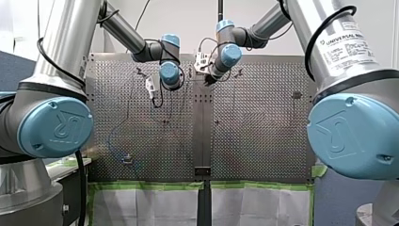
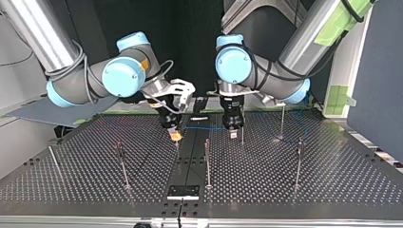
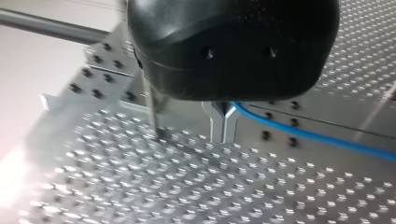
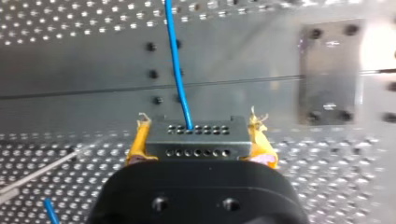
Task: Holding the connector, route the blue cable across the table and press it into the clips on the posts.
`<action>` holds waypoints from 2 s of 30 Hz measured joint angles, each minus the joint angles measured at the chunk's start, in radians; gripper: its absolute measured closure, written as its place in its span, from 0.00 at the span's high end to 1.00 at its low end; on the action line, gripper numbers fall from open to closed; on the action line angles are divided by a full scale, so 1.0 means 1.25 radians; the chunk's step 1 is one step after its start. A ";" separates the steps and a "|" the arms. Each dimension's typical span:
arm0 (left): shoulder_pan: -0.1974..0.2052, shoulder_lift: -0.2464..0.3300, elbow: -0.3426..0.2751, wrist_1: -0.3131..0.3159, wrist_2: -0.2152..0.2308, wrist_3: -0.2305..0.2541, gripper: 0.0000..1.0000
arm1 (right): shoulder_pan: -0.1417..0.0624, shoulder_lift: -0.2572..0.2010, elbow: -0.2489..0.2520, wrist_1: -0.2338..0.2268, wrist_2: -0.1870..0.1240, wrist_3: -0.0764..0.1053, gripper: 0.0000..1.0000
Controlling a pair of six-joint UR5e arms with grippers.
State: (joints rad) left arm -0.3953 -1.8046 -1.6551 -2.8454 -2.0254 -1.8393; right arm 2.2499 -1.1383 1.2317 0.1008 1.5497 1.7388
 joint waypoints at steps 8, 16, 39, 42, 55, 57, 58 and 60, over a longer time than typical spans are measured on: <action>0.000 0.056 0.007 -0.008 0.007 0.012 0.00 | -0.002 -0.053 0.000 0.011 -0.008 0.001 0.00; 0.002 0.112 0.037 -0.020 0.015 0.017 0.00 | -0.010 -0.106 0.000 0.015 -0.026 0.001 0.00; 0.014 0.062 0.034 -0.022 0.074 0.015 0.00 | -0.027 -0.136 0.028 0.011 -0.052 -0.001 0.00; 0.019 0.057 0.034 -0.014 0.074 0.013 0.00 | -0.029 -0.119 0.035 0.010 -0.052 -0.005 0.00; 0.043 0.046 0.034 0.000 0.102 0.016 0.00 | -0.042 -0.074 0.039 0.003 -0.071 -0.006 0.00; 0.045 0.035 0.034 0.001 0.113 0.018 0.00 | -0.045 -0.073 0.039 0.000 -0.078 -0.004 0.00; 0.046 0.030 0.034 0.002 0.116 0.019 0.00 | -0.047 -0.073 0.039 -0.002 -0.082 -0.003 0.00; 0.047 0.022 0.034 0.008 0.120 0.020 0.00 | -0.051 -0.073 0.039 -0.006 -0.091 0.000 0.00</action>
State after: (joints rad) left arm -0.3367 -1.7775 -1.6122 -2.8352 -1.8752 -1.8147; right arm 2.1858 -1.2293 1.2803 0.0927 1.4356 1.7392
